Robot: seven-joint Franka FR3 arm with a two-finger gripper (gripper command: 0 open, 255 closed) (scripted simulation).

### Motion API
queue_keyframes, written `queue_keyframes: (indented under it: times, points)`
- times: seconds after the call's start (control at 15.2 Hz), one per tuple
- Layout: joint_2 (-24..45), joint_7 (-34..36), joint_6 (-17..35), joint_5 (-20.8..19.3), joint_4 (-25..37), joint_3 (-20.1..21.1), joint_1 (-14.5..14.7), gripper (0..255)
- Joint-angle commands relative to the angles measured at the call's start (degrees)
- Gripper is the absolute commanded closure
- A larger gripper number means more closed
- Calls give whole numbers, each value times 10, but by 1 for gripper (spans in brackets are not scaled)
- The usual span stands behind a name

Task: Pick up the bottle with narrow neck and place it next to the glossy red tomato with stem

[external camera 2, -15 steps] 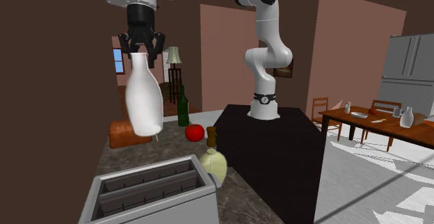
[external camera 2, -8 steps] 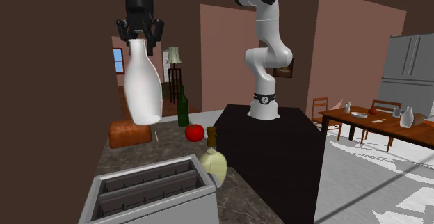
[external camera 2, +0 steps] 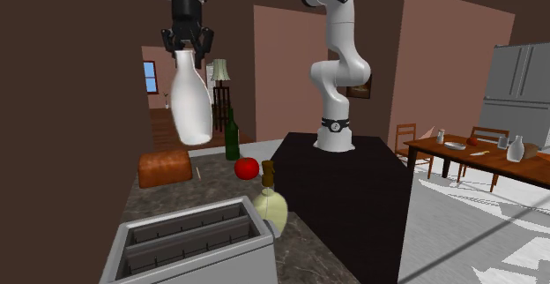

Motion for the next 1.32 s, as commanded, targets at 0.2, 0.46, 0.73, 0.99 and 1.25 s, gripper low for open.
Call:
queue_keyframes:
  times: [0.2,0.46,0.73,0.99,1.25]
  points:
    - [-67,-35,13,-33,-72,-22,-17,255]
    - [-108,-68,15,-57,-111,-42,-36,255]
    - [-141,-104,13,-78,-139,-65,-59,255]
    - [-166,-146,8,-95,-155,-90,-82,255]
    - [-181,-192,0,-107,-162,-119,-105,255]
